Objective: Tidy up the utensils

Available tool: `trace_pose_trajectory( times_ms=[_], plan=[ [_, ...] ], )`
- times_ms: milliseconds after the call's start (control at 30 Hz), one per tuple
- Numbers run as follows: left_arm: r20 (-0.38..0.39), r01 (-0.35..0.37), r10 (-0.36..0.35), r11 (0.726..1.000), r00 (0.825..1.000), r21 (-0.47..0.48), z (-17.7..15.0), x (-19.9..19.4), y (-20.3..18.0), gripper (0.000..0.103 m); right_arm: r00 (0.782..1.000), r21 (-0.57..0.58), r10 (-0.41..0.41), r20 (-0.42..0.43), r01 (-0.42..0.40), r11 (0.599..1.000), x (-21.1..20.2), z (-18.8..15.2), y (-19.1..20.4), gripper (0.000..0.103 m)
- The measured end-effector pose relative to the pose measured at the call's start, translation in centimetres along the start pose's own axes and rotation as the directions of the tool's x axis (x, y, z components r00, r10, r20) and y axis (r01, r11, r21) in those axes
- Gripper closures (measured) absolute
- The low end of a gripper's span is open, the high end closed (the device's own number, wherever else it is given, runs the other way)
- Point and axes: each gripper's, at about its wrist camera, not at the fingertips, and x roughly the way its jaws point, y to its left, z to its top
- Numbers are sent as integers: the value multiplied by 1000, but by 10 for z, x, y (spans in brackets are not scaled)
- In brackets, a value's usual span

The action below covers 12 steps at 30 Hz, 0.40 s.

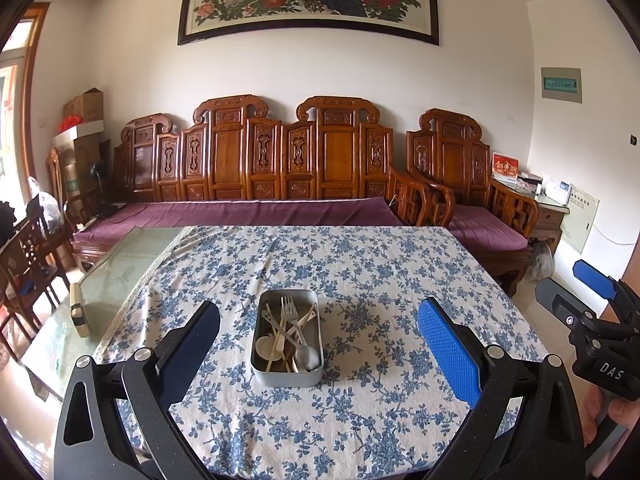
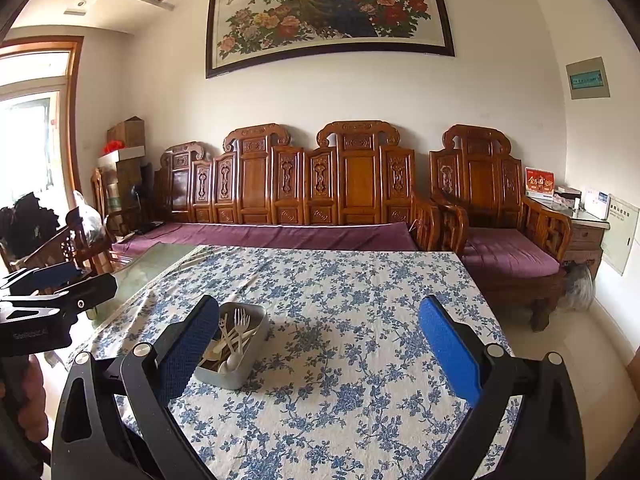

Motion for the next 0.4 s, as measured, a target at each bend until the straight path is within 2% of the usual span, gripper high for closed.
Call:
trace_pose_trajectory(
  times_ms=[400],
  plan=[
    [-1,-6,6,1000,1000,10,2,1,-1,8,1000,1,0,2,0,1000,0,-1,1,3]
  ],
)
